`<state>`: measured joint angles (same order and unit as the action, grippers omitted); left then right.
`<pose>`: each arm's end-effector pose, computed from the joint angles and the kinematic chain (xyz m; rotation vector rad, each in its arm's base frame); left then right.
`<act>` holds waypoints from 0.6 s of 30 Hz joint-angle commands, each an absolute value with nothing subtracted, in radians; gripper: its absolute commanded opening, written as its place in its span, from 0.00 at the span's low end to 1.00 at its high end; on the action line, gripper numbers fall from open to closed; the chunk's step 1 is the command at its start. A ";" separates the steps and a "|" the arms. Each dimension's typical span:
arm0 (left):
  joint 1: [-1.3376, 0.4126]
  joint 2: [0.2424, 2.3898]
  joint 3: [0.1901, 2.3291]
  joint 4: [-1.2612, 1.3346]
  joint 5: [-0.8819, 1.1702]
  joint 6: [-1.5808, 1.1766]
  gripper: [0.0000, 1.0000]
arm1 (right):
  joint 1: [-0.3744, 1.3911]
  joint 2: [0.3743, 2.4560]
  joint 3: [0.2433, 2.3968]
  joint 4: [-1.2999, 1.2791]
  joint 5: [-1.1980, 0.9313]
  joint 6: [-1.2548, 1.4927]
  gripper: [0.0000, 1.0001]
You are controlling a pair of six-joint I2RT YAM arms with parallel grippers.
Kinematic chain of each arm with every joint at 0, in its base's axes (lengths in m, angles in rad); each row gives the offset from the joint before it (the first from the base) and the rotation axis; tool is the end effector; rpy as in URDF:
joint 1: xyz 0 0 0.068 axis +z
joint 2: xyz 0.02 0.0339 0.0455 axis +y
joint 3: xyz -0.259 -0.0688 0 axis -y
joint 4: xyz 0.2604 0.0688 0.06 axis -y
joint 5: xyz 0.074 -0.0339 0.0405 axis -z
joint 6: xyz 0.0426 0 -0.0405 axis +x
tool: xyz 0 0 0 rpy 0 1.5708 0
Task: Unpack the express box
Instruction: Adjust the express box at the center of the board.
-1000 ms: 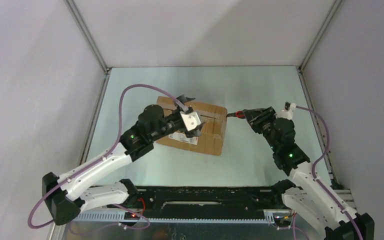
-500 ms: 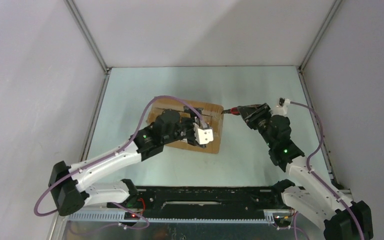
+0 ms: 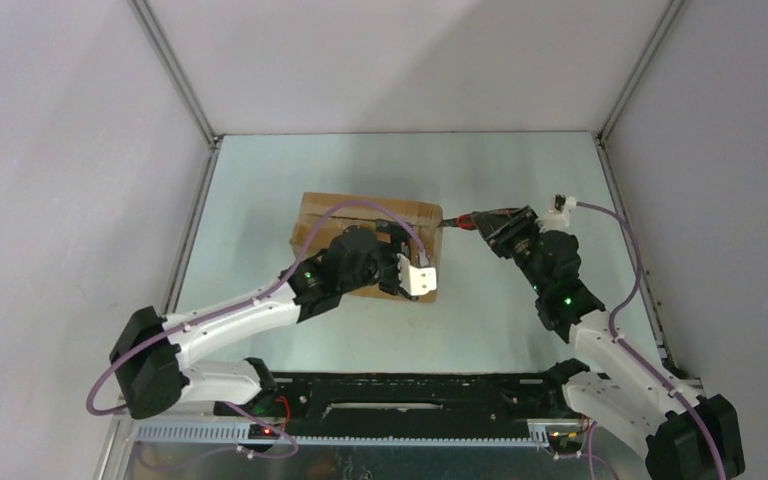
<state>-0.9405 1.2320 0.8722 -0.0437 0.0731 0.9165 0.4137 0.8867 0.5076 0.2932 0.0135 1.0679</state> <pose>0.1778 -0.2490 0.2765 1.6089 1.1441 -0.0878 0.2169 0.0946 0.2636 0.5824 1.6822 1.0935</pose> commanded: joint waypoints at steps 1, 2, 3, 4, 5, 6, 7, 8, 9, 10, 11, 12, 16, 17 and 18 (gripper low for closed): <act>-0.945 1.240 0.779 0.152 0.003 0.925 1.00 | 0.422 0.846 0.469 0.395 0.058 1.104 0.00; -0.945 1.238 0.765 0.168 0.003 0.909 1.00 | 0.419 0.841 0.456 0.411 0.077 1.116 0.00; -0.945 1.236 0.752 0.179 0.003 0.893 1.00 | 0.419 0.837 0.441 0.433 0.095 1.124 0.00; -0.945 1.232 0.742 0.187 0.003 0.881 1.00 | 0.419 0.833 0.427 0.448 0.116 1.134 0.00; -0.946 1.230 0.734 0.197 0.003 0.872 1.00 | 0.420 0.830 0.410 0.464 0.139 1.142 0.00; -0.947 1.227 0.727 0.208 0.003 0.862 1.00 | 0.419 0.828 0.399 0.479 0.160 1.150 0.00; -0.947 1.220 0.721 0.216 0.003 0.850 1.00 | 0.418 0.826 0.387 0.503 0.179 1.158 0.00; -0.946 1.216 0.715 0.224 0.003 0.839 1.00 | 0.416 0.828 0.378 0.516 0.192 1.169 0.00; -0.946 1.211 0.711 0.230 0.003 0.833 1.00 | 0.414 0.835 0.369 0.551 0.198 1.184 0.00; -0.947 1.205 0.708 0.231 0.003 0.830 1.00 | 0.414 0.844 0.364 0.576 0.201 1.190 0.00; -0.946 1.202 0.707 0.232 0.003 0.824 1.00 | 0.415 0.854 0.364 0.599 0.203 1.197 0.00; -0.946 1.200 0.706 0.233 0.003 0.818 1.00 | 0.419 0.862 0.364 0.619 0.207 1.199 0.00; -0.948 1.183 0.695 0.246 0.003 0.778 1.00 | 0.443 0.880 0.364 0.664 0.244 1.195 0.00; -0.949 1.179 0.691 0.249 0.003 0.771 1.00 | 0.447 0.888 0.364 0.678 0.248 1.196 0.00; -0.951 1.176 0.688 0.249 0.003 0.766 1.00 | 0.450 0.898 0.364 0.688 0.247 1.201 0.00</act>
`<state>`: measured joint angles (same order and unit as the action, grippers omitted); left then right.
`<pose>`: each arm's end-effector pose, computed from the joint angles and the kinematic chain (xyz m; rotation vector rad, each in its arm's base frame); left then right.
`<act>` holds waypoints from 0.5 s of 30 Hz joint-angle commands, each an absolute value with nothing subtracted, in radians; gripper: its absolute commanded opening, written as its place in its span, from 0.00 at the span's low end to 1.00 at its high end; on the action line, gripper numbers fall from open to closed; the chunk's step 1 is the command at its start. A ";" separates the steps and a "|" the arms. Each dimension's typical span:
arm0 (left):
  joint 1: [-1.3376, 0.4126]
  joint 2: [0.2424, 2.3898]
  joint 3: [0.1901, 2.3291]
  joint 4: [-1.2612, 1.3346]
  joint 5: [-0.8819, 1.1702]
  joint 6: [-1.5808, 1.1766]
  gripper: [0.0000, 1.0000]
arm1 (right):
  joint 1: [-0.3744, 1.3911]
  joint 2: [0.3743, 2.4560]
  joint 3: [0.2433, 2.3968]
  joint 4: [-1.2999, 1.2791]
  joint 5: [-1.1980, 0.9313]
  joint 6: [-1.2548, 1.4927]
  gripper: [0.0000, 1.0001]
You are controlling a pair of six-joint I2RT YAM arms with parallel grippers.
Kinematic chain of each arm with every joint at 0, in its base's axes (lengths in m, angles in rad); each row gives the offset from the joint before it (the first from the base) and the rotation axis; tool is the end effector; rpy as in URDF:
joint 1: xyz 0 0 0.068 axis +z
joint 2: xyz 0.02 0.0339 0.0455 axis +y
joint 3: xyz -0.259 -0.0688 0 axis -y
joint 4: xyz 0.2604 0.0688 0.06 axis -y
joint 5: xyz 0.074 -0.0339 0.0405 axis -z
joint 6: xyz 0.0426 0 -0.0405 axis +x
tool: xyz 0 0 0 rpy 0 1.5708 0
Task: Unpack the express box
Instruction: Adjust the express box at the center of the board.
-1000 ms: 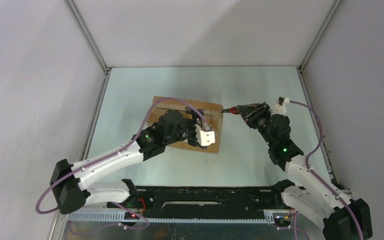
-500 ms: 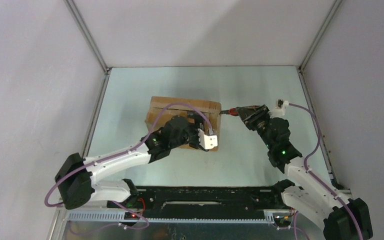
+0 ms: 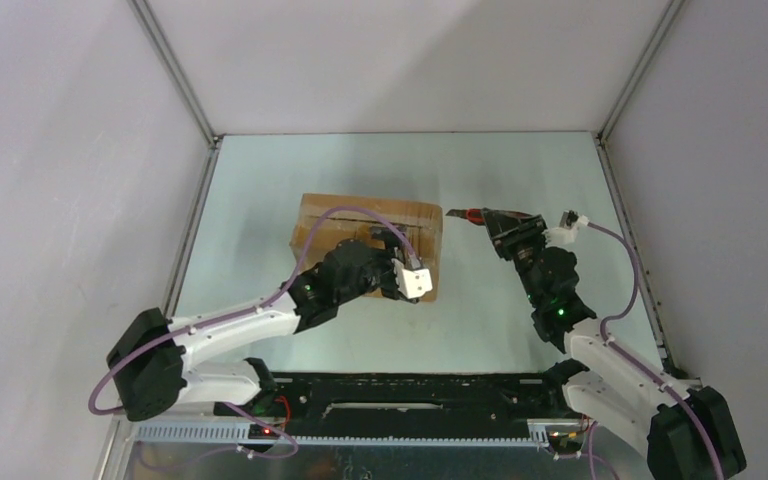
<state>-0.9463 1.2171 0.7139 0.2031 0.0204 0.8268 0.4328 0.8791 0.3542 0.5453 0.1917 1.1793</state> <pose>0.1740 -0.2429 0.2490 1.4595 1.1724 -0.1015 0.2086 0.0874 0.2368 0.7550 1.4823 1.1090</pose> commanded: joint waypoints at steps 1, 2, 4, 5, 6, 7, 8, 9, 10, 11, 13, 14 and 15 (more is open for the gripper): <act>-0.951 1.173 0.686 0.246 0.003 0.763 1.00 | 0.452 0.910 0.366 0.694 0.245 1.207 0.00; -0.952 1.170 0.684 0.243 0.003 0.762 1.00 | 0.455 0.921 0.367 0.703 0.245 1.210 0.00; -0.953 1.163 0.681 0.243 0.003 0.755 0.99 | 0.466 0.936 0.368 0.705 0.261 1.213 0.00; -0.953 1.158 0.680 0.246 0.003 0.752 0.98 | 0.471 0.940 0.368 0.703 0.269 1.213 0.00; -0.954 1.152 0.680 0.250 -0.022 0.748 0.98 | 0.474 0.944 0.367 0.703 0.272 1.213 0.00; -0.955 1.146 0.681 0.248 -0.026 0.741 0.98 | 0.476 0.949 0.367 0.705 0.274 1.213 0.00; -0.956 1.143 0.687 0.242 -0.028 0.737 0.98 | 0.479 0.954 0.368 0.708 0.275 1.213 0.00; -0.958 1.136 0.692 0.239 -0.032 0.733 0.98 | 0.479 0.959 0.368 0.711 0.276 1.212 0.00; -0.960 1.129 0.699 0.234 -0.031 0.729 0.98 | 0.479 0.963 0.367 0.713 0.277 1.213 0.00; -0.963 1.120 0.707 0.222 -0.027 0.727 0.98 | 0.480 0.967 0.367 0.715 0.276 1.215 0.00; -0.970 1.115 0.739 0.173 -0.009 0.727 0.97 | 0.481 0.971 0.367 0.720 0.275 1.215 0.00; -0.976 1.114 0.751 0.149 0.005 0.727 0.97 | 0.483 0.973 0.367 0.719 0.276 1.215 0.00; -0.980 1.115 0.762 0.129 0.027 0.727 0.97 | 0.483 0.975 0.367 0.719 0.275 1.215 0.00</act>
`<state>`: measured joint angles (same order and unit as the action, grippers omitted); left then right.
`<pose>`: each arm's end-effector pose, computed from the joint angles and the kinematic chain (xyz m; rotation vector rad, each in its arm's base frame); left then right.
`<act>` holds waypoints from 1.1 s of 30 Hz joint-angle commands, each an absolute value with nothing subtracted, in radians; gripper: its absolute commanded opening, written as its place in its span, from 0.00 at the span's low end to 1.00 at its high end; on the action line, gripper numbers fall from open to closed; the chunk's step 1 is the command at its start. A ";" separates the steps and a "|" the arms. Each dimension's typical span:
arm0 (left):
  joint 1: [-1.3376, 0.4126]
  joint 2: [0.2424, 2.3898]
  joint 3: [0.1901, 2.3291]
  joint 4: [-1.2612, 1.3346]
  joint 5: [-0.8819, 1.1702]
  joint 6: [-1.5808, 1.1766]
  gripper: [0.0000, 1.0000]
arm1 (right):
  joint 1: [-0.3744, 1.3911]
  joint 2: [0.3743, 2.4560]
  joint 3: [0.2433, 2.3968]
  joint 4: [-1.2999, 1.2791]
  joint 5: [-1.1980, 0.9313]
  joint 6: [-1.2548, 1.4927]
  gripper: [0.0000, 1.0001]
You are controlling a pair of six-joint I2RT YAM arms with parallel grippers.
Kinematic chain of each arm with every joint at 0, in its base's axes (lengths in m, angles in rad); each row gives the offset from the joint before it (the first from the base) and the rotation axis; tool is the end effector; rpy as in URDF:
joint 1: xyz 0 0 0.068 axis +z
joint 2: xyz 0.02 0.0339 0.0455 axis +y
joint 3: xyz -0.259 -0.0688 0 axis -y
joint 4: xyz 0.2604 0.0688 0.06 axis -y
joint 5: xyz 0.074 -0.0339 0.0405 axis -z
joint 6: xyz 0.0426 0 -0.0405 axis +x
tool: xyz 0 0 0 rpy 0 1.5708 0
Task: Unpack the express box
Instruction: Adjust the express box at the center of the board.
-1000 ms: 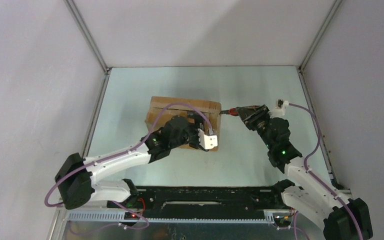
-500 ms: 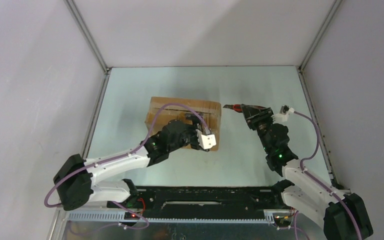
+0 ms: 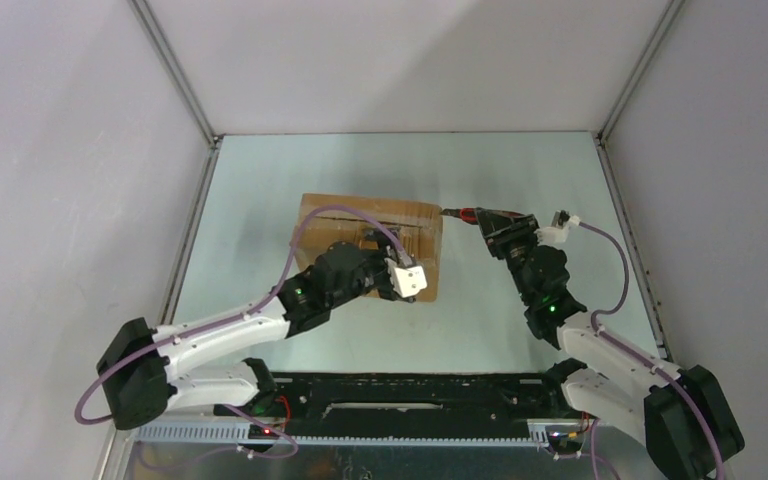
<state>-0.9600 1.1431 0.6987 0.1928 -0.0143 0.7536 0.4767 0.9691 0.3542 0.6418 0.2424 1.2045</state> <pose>0.1648 -0.2343 0.2624 1.3721 1.2023 -0.1328 0.2144 0.0992 0.2289 0.7792 1.4666 1.1273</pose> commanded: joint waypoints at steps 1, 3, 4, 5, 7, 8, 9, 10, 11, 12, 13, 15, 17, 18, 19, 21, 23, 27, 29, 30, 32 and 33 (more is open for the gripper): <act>-0.985 1.117 0.771 0.108 0.041 0.723 0.97 | 0.483 0.976 0.367 0.718 0.275 1.215 0.00; -0.989 1.133 0.797 0.074 0.069 0.708 0.97 | 0.486 0.977 0.366 0.716 0.274 1.216 0.00; -0.989 1.142 0.805 0.056 0.075 0.703 0.96 | 0.486 0.976 0.366 0.716 0.272 1.216 0.00; -0.990 1.154 0.807 0.060 0.072 0.701 0.95 | 0.488 0.975 0.363 0.716 0.270 1.216 0.00; -0.989 1.166 0.798 0.098 0.059 0.694 0.96 | 0.492 0.965 0.357 0.712 0.271 1.215 0.00; -0.990 1.169 0.794 0.116 0.056 0.685 0.96 | 0.494 0.958 0.355 0.710 0.271 1.215 0.00; -0.989 1.174 0.791 0.138 0.047 0.681 0.96 | 0.496 0.950 0.350 0.709 0.269 1.216 0.00; -0.989 1.180 0.787 0.161 0.032 0.681 0.96 | 0.499 0.939 0.340 0.708 0.268 1.216 0.00; -0.989 1.190 0.785 0.178 0.013 0.678 0.96 | 0.500 0.925 0.333 0.705 0.268 1.220 0.00; -0.988 1.197 0.788 0.180 0.005 0.678 0.96 | 0.500 0.913 0.323 0.701 0.267 1.224 0.00; -0.988 1.206 0.791 0.180 0.003 0.678 0.96 | 0.501 0.896 0.314 0.692 0.268 1.226 0.00; -0.988 1.216 0.793 0.182 0.003 0.680 0.96 | 0.500 0.855 0.297 0.660 0.265 1.231 0.00; -0.988 1.218 0.790 0.192 0.003 0.672 0.94 | 0.502 0.814 0.276 0.642 0.256 1.236 0.00; -0.988 1.217 0.785 0.196 0.003 0.669 0.93 | 0.504 0.796 0.265 0.638 0.249 1.242 0.00; -0.988 1.216 0.781 0.200 -0.018 0.670 0.92 | 0.506 0.781 0.252 0.637 0.243 1.247 0.00; -0.989 1.212 0.773 0.206 -0.026 0.665 0.91 | 0.507 0.760 0.233 0.636 0.224 1.257 0.00; -0.991 1.204 0.768 0.214 -0.029 0.660 0.91 | 0.509 0.752 0.221 0.631 0.213 1.272 0.00; -0.997 1.198 0.774 0.207 -0.039 0.669 0.91 | 0.514 0.758 0.213 0.657 0.239 1.269 0.00; -1.003 1.188 0.781 0.205 -0.049 0.682 0.91 | 0.479 0.779 0.220 0.702 0.219 1.272 0.00; -1.005 1.182 0.785 0.206 -0.054 0.688 0.92 | 0.446 0.791 0.227 0.719 0.203 1.278 0.00; -1.008 1.168 0.800 0.210 -0.064 0.693 0.95 | 0.412 0.809 0.245 0.736 0.192 1.279 0.00; -1.008 1.165 0.814 0.189 -0.060 0.696 0.96 | 0.401 0.819 0.257 0.741 0.191 1.274 0.00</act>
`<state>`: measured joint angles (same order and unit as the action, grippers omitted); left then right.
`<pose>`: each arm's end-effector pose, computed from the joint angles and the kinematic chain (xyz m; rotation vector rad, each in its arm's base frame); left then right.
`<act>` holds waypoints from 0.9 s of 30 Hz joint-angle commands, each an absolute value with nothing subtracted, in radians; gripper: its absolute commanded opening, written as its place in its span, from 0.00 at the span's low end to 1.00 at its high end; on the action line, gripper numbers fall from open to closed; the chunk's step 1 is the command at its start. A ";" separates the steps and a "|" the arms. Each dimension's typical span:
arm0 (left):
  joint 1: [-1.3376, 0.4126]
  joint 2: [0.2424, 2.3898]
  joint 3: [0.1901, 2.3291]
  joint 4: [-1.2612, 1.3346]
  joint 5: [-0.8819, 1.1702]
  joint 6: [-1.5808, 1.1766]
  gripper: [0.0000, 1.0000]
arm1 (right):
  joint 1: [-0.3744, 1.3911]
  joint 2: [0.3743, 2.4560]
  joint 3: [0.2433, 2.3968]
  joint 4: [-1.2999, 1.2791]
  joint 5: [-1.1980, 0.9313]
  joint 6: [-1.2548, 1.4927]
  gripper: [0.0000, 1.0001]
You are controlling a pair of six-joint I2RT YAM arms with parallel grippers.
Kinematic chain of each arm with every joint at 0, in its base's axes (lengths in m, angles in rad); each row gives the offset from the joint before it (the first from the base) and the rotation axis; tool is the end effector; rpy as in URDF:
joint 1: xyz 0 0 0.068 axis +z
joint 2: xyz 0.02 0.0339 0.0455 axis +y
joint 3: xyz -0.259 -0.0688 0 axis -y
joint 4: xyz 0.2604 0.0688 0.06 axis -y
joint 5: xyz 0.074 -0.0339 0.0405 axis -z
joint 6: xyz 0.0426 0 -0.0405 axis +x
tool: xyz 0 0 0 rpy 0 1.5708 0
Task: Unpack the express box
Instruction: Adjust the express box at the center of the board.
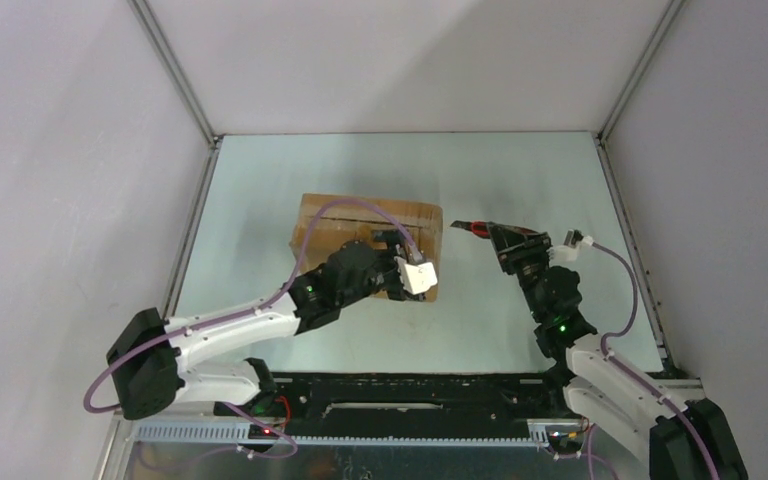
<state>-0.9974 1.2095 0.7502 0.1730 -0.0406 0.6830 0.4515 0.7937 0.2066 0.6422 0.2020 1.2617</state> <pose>0.1644 -0.2513 0.2612 1.3668 1.2626 -0.1806 0.1873 0.0813 0.2102 0.8056 1.4342 1.1973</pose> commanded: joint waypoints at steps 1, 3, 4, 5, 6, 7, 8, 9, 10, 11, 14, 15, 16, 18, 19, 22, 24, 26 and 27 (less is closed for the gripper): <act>-1.008 1.166 0.832 0.168 -0.058 0.712 0.99 | 0.392 0.835 0.268 0.749 0.187 1.271 0.00; -1.008 1.171 0.843 0.155 -0.069 0.750 1.00 | 0.385 0.870 0.288 0.762 0.182 1.269 0.00; -1.008 1.173 0.846 0.150 -0.077 0.771 1.00 | 0.384 0.888 0.295 0.774 0.179 1.269 0.00; -1.008 1.176 0.852 0.137 -0.084 0.791 1.00 | 0.385 0.913 0.300 0.788 0.172 1.276 0.00; -1.005 1.183 0.861 0.112 -0.084 0.815 1.00 | 0.385 0.930 0.301 0.806 0.166 1.283 0.00; -0.999 1.194 0.871 0.084 -0.077 0.843 1.00 | 0.388 0.945 0.302 0.823 0.165 1.285 0.00; -0.988 1.201 0.883 0.058 -0.057 0.850 1.00 | 0.394 0.954 0.305 0.828 0.167 1.285 0.00; -0.973 1.208 0.899 0.024 -0.022 0.846 1.00 | 0.403 0.962 0.309 0.826 0.170 1.287 0.00; -0.952 1.214 0.922 -0.028 0.034 0.835 1.00 | 0.411 0.969 0.311 0.829 0.175 1.285 0.00; -0.933 1.222 0.943 -0.063 0.069 0.815 1.00 | 0.418 0.975 0.312 0.836 0.179 1.284 0.00; -0.895 1.236 0.964 -0.097 0.125 0.811 1.00 | 0.430 0.989 0.314 0.853 0.188 1.281 0.00; -0.890 1.239 0.962 -0.091 0.136 0.815 1.00 | 0.432 0.993 0.317 0.857 0.190 1.281 0.00; -0.880 1.245 0.963 -0.088 0.148 0.813 1.00 | 0.434 0.997 0.316 0.863 0.192 1.281 0.00; -0.867 1.265 0.973 -0.102 0.168 0.805 1.00 | 0.441 1.006 0.317 0.875 0.199 1.283 0.00; -0.863 1.274 0.977 -0.109 0.174 0.801 1.00 | 0.444 1.012 0.317 0.882 0.203 1.285 0.00; -0.863 1.291 0.966 -0.088 0.185 0.782 1.00 | 0.452 1.028 0.321 0.884 0.229 1.288 0.00; -0.863 1.294 0.949 -0.065 0.185 0.762 1.00 | 0.454 1.042 0.323 0.884 0.247 1.294 0.00; -0.866 1.294 0.932 -0.054 0.182 0.751 1.00 | 0.455 1.061 0.328 0.900 0.257 1.296 0.00; -0.869 1.293 0.927 -0.049 0.178 0.749 1.00 | 0.454 1.072 0.333 0.911 0.261 1.298 0.00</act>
<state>-0.8661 1.2957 0.9260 -0.0776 0.1532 0.7845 0.4492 1.0443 0.2783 0.8143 0.2096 1.2797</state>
